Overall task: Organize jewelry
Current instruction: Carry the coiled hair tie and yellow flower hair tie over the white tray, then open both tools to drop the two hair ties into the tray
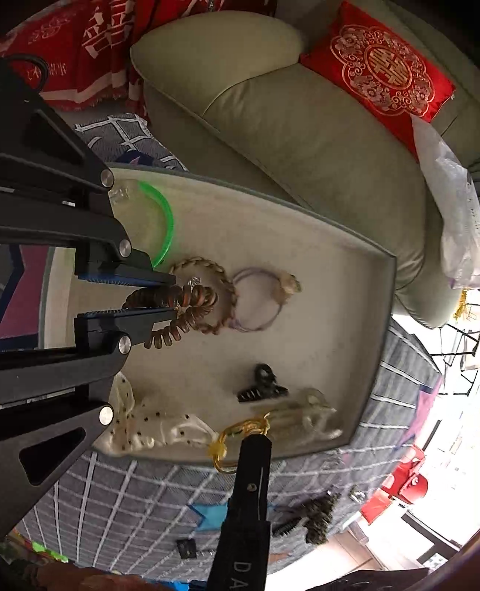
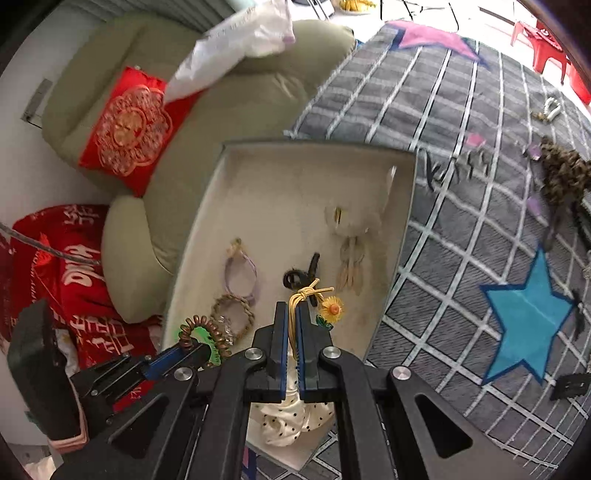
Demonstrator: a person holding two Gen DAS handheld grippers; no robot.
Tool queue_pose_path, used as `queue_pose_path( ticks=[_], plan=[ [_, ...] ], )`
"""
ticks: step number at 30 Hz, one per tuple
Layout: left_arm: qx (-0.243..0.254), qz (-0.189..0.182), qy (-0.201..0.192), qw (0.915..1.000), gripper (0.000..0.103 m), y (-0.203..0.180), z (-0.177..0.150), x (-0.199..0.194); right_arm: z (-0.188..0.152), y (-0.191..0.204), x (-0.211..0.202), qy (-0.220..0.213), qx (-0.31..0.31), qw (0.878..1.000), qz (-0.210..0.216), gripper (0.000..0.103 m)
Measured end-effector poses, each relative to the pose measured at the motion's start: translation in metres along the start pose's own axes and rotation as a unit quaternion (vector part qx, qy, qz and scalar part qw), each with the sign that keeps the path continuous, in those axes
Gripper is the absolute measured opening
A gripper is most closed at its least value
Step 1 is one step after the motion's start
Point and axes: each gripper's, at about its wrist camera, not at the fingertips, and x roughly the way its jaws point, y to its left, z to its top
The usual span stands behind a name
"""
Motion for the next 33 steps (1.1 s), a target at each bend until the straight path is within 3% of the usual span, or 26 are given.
queue_pose_path(
  ticks=[10, 19, 20, 21, 22, 23, 24, 31, 33],
  plan=[
    [-0.001, 0.026, 0.008, 0.9996, 0.012, 0.002, -0.002, 0.015, -0.005, -0.017, 0.037, 0.047, 0.028, 0.998, -0.009, 0.004],
    [-0.019, 0.016, 0.027, 0.9993, 0.012, 0.006, 0.002, 0.016, -0.002, -0.013, 0.025, 0.049, 0.025, 0.998, -0.011, 0.008],
    [-0.021, 0.014, 0.027, 0.9993, 0.016, 0.006, 0.002, 0.016, -0.002, -0.013, 0.021, 0.045, 0.024, 0.999, -0.009, 0.01],
    [-0.022, 0.014, 0.028, 0.9993, 0.034, 0.007, 0.002, 0.016, -0.002, -0.012, 0.017, 0.041, 0.024, 0.999, -0.009, 0.018],
    [-0.025, 0.015, 0.027, 0.9992, 0.075, 0.007, 0.002, 0.014, -0.002, -0.011, 0.011, 0.035, 0.022, 0.999, -0.009, 0.034],
    [-0.028, 0.021, 0.017, 0.9993, 0.103, 0.007, 0.002, 0.011, -0.001, -0.01, 0.007, 0.03, 0.021, 0.999, -0.01, 0.043],
    [-0.027, 0.03, 0.002, 0.9992, 0.103, 0.007, 0.001, 0.005, -0.001, -0.009, 0.001, 0.022, 0.019, 1.0, -0.011, 0.053],
    [-0.016, 0.028, -0.001, 0.9995, 0.103, 0.001, 0.005, -0.014, -0.003, -0.008, -0.026, 0.001, 0.019, 1.0, -0.022, 0.054],
    [-0.018, 0.033, -0.005, 0.9993, 0.103, 0.0, 0.003, -0.021, -0.007, -0.008, -0.034, -0.003, 0.017, 0.999, -0.028, 0.06]
  ],
)
